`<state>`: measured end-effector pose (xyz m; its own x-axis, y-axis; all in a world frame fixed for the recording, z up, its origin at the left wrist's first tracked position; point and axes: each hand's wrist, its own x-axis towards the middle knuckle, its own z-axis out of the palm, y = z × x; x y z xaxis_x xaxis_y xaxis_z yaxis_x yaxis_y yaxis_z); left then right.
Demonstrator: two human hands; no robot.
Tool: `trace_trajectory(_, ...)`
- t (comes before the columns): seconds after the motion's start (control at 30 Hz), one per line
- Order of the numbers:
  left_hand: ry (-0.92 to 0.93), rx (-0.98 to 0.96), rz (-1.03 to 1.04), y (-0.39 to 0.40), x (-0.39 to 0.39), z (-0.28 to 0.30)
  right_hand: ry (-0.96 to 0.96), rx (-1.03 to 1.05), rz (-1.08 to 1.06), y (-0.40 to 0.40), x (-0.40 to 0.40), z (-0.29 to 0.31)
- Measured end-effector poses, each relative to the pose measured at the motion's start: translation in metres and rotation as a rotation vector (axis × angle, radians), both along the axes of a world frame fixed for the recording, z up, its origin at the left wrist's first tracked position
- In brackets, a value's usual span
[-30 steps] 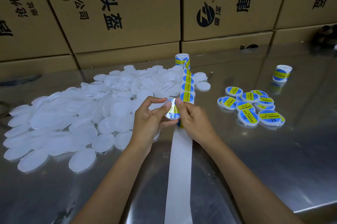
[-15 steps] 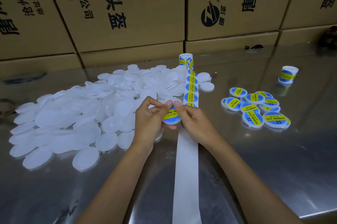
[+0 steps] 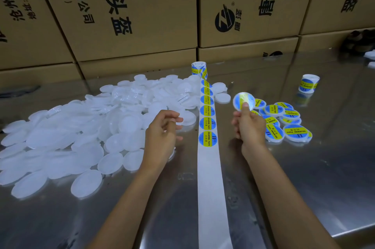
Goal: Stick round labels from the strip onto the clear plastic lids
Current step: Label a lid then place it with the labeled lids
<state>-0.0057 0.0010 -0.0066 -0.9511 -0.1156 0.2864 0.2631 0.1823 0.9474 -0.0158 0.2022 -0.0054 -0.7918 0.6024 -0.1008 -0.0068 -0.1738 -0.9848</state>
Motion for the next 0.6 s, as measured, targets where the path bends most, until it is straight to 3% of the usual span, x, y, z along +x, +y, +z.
trace_trajectory(0.17,0.074,-0.133,0.081,-0.008,-0.005,-0.003,0.109,-0.559,-0.011,0.021,0.002,0.006)
trace_trajectory(0.33,0.068,-0.229,0.158,-0.02,-0.009,-0.002,0.146,-0.649,0.045,0.026,0.008,0.006)
trace_trajectory(0.43,0.016,-0.118,0.175,-0.027,-0.012,0.002,0.106,-0.408,0.072,0.016,0.009,0.012)
trace_trajectory(0.6,-0.06,0.032,0.213,-0.038,-0.017,0.006,0.188,0.473,0.358,-0.041,0.024,0.012)
